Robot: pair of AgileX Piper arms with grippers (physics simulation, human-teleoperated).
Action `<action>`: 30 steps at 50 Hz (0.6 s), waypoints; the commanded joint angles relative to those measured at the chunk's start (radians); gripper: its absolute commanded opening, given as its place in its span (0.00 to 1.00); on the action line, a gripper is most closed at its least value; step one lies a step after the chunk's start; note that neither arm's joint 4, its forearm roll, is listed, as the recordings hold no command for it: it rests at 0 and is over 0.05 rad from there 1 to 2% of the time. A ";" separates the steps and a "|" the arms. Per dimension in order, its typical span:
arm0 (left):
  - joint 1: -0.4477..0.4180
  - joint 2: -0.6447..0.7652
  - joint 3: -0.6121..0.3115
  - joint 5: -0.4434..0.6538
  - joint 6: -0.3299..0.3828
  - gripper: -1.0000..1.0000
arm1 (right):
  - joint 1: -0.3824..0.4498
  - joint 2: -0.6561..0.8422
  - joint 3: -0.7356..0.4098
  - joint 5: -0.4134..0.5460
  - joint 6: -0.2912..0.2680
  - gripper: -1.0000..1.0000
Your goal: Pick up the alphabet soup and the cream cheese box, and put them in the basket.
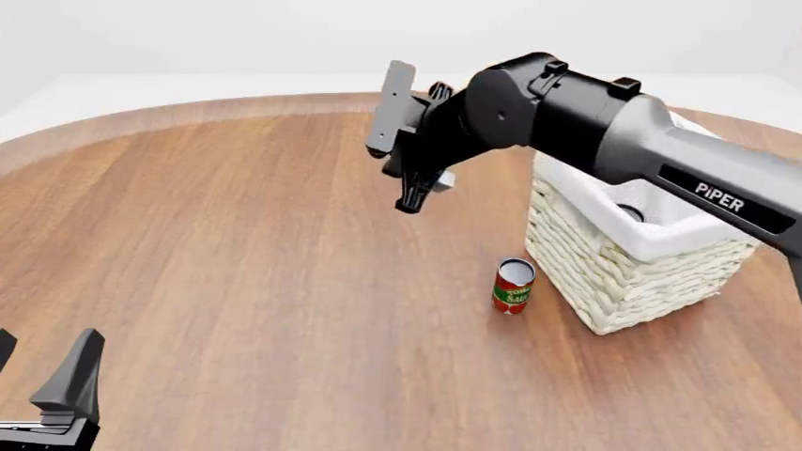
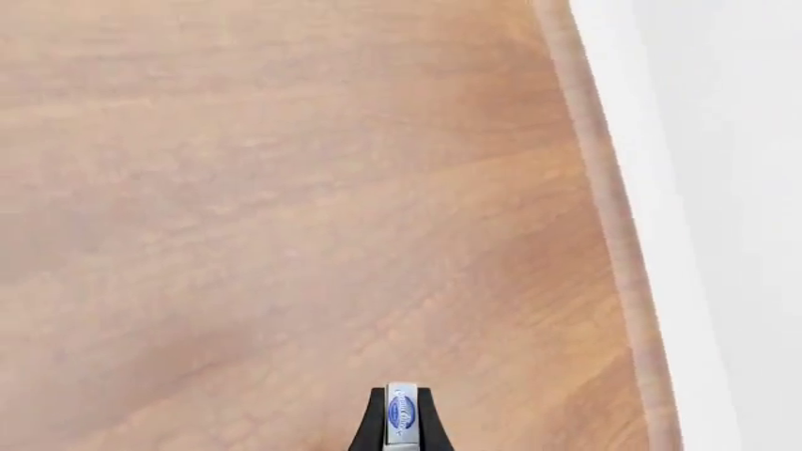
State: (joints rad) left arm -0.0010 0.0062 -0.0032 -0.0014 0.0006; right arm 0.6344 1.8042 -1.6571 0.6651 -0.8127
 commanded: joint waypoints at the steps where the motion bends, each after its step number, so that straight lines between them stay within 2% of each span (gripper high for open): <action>1: 0.000 0.000 0.000 0.000 0.000 1.00 | 0.000 -0.044 -0.001 -0.012 0.099 0.00; 7: 0.000 0.000 0.000 0.000 0.000 1.00 | -0.008 -0.066 -0.006 -0.018 0.133 0.00; 9: 0.000 0.000 0.000 0.000 0.000 1.00 | -0.002 -0.079 -0.009 -0.020 0.167 0.00; 11: 0.000 0.000 0.000 0.000 0.000 1.00 | -0.008 -0.083 -0.003 -0.026 0.168 0.00; 12: 0.000 0.000 0.000 0.000 0.000 1.00 | -0.007 -0.088 -0.007 -0.027 0.192 0.00; 17: 0.000 0.000 0.000 0.000 0.000 1.00 | -0.015 -0.104 -0.002 -0.034 0.218 0.00; 18: 0.000 0.000 0.000 0.000 0.000 1.00 | -0.011 -0.110 -0.016 -0.030 0.259 0.00; 22: 0.000 0.000 0.000 0.000 0.000 1.00 | 0.006 -0.146 -0.009 -0.039 0.327 0.00; 30: 0.000 0.000 0.000 0.000 -0.001 1.00 | -0.015 -0.166 0.015 -0.066 0.366 0.00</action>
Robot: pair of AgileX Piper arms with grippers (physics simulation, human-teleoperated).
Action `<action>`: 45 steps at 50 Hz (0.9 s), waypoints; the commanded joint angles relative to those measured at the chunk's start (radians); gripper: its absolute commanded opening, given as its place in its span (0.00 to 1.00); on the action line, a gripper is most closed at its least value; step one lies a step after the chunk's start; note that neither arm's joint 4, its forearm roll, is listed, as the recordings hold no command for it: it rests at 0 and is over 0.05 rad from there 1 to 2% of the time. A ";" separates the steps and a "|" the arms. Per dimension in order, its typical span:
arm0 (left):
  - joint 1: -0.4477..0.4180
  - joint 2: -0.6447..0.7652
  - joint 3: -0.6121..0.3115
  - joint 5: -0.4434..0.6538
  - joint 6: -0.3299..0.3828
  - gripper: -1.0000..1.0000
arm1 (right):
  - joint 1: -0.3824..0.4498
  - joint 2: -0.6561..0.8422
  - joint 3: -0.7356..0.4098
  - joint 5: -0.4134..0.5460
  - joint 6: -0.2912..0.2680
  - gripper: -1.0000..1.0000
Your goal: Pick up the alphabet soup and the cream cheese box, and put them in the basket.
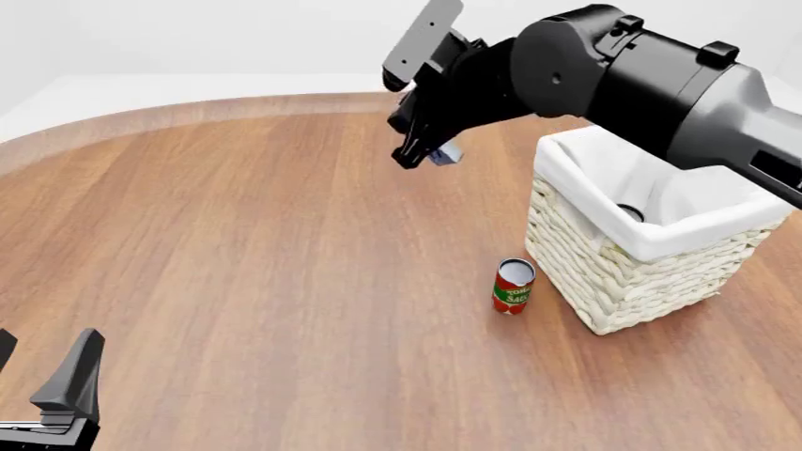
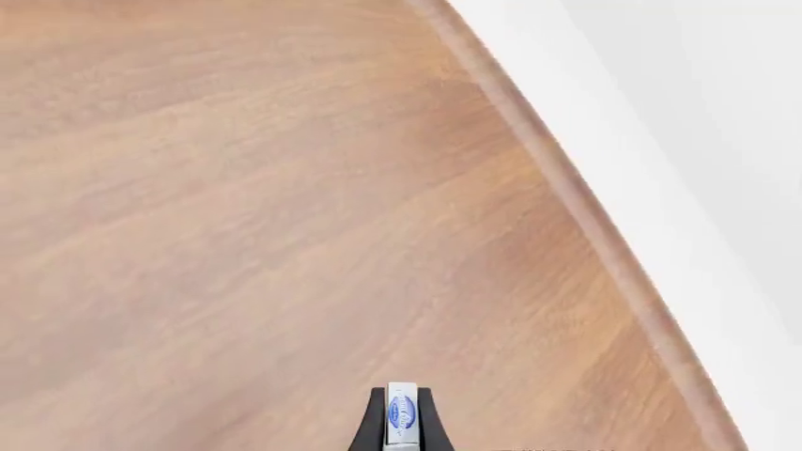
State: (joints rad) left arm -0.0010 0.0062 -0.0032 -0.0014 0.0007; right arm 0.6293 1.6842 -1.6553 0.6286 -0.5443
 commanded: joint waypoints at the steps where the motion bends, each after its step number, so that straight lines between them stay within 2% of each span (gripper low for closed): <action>1: 0.000 0.000 0.000 0.000 0.000 1.00 | -0.011 -0.050 0.017 -0.033 0.103 0.00; 5: 0.000 0.000 0.000 0.000 0.000 1.00 | -0.020 -0.068 0.039 -0.058 0.136 0.00; 21: 0.000 0.000 0.000 0.000 0.000 1.00 | -0.060 -0.145 0.137 -0.144 0.202 0.00; 32: 0.000 0.000 0.000 0.000 -0.001 1.00 | -0.086 -0.198 0.145 -0.177 0.261 0.00; 38: 0.000 0.000 0.000 0.000 0.000 1.00 | -0.098 -0.211 0.157 -0.190 0.268 0.00; 42: 0.000 0.000 0.000 0.000 0.001 1.00 | -0.112 -0.230 0.157 -0.204 0.300 0.00; 45: 0.000 0.000 0.000 0.000 -0.001 1.00 | -0.122 -0.237 0.165 -0.212 0.303 0.00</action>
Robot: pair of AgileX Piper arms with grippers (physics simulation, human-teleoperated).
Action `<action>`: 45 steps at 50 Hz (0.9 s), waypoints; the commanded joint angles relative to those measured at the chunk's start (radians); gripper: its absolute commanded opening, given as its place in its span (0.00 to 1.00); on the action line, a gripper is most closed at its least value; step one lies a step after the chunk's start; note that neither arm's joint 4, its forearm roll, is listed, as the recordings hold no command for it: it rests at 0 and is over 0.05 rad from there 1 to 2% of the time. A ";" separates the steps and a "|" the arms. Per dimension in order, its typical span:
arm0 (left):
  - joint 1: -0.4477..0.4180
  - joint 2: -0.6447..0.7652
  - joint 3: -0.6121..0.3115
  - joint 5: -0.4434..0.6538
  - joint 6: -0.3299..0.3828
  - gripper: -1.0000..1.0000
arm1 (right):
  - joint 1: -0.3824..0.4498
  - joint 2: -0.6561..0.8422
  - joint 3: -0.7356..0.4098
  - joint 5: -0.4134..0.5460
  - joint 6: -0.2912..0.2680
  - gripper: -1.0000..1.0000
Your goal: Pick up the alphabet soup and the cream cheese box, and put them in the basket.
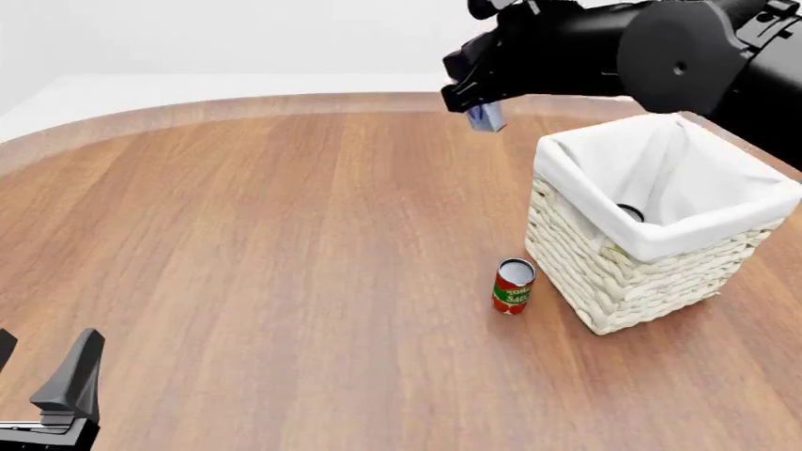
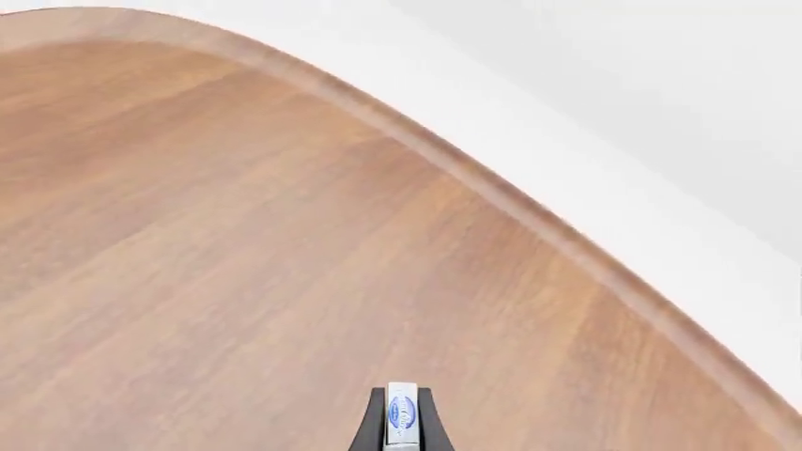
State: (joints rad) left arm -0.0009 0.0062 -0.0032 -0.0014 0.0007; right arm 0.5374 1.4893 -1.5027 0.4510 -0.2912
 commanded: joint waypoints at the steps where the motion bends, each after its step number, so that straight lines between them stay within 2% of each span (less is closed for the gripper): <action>1: 0.000 0.000 0.000 0.000 0.000 1.00 | -0.038 -0.048 0.013 -0.041 0.054 0.00; 3: 0.000 0.000 0.000 0.000 0.001 1.00 | -0.043 -0.061 0.016 -0.049 0.072 0.00; 29: 0.000 0.002 0.000 -0.002 0.001 1.00 | -0.161 -0.152 0.092 -0.128 0.155 0.00; 45: 0.000 0.003 0.000 -0.003 0.000 1.00 | -0.286 -0.181 0.167 -0.214 0.219 0.00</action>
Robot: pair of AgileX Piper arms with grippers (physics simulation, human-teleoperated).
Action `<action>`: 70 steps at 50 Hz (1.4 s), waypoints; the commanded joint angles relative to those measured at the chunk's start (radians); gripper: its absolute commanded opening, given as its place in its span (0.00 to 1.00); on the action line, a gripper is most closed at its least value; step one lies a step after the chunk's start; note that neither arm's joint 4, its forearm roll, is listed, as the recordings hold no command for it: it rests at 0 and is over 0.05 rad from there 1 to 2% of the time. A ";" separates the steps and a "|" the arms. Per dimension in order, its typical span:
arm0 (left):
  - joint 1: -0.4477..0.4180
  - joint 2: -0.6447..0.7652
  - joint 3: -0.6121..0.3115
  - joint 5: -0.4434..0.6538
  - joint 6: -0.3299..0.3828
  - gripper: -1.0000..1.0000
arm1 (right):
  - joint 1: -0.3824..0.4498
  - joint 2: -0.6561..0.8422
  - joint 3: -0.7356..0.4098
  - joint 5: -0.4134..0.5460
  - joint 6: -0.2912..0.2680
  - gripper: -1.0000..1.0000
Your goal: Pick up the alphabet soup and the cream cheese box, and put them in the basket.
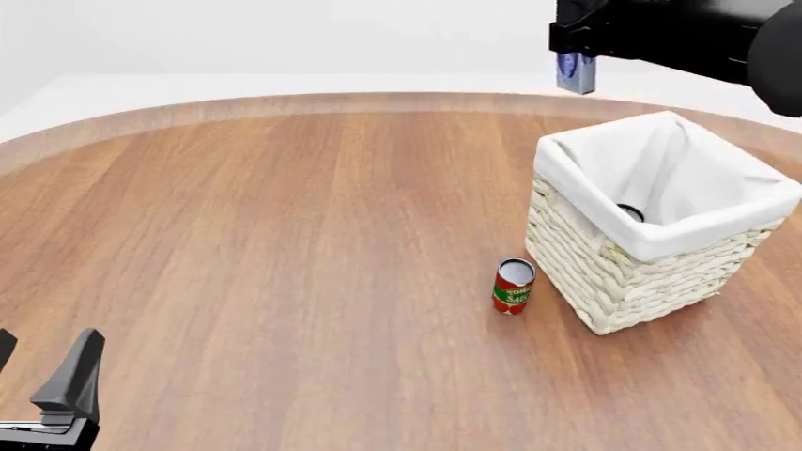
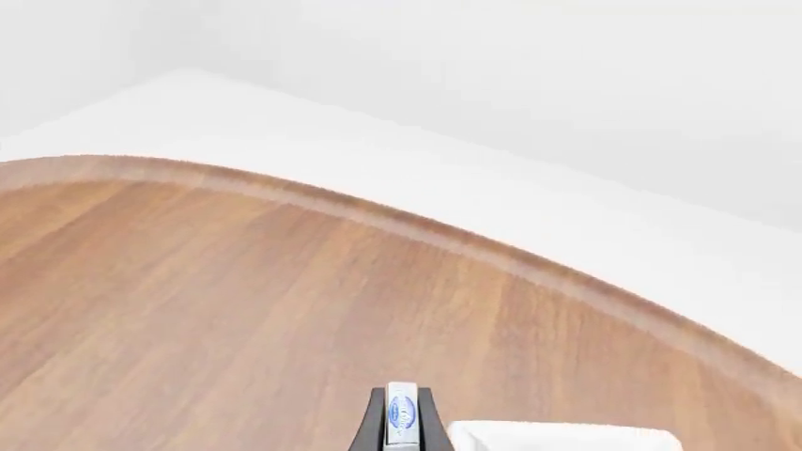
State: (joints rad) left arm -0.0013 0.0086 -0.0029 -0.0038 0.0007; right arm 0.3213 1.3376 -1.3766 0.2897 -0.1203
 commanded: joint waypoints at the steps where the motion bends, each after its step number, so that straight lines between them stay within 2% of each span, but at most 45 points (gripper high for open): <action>1: 0.000 0.000 0.000 0.000 0.000 1.00 | -0.075 -0.030 0.044 -0.054 0.047 0.00; 19: 0.000 -0.003 0.000 0.003 0.000 1.00 | -0.193 -0.057 0.107 -0.128 0.123 0.00; 23: 0.000 -0.003 0.000 0.003 0.000 1.00 | -0.243 -0.038 0.108 -0.151 0.130 0.00; 25: 0.000 -0.003 0.000 0.003 0.000 1.00 | -0.269 -0.027 0.103 -0.163 0.159 0.00; 29: 0.000 -0.002 0.000 0.002 0.000 1.00 | -0.290 -0.027 0.109 -0.177 0.176 0.00; 33: 0.000 -0.002 0.000 0.002 0.000 1.00 | -0.349 0.008 0.100 -0.192 0.184 0.00; 34: 0.000 -0.002 0.000 0.002 0.000 1.00 | -0.370 0.024 0.096 -0.196 0.202 0.00; 36: 0.000 -0.002 0.000 0.001 0.000 1.00 | -0.391 0.041 0.095 -0.200 0.194 0.00; 41: 0.000 -0.002 0.000 0.002 0.000 1.00 | -0.410 0.052 0.111 -0.225 0.210 0.00; 44: 0.000 -0.003 0.000 0.002 0.000 1.00 | -0.450 0.079 0.103 -0.239 0.222 0.00; 58: 0.000 -0.003 0.000 0.003 0.000 1.00 | -0.502 0.114 0.151 -0.275 0.241 0.00; 70: 0.000 -0.003 0.000 0.003 0.000 1.00 | -0.509 0.123 0.205 -0.310 0.254 0.00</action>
State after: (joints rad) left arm -0.0012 0.0053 -0.0032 -0.0006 0.0005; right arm -0.1682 1.4484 -1.1986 0.0060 0.1140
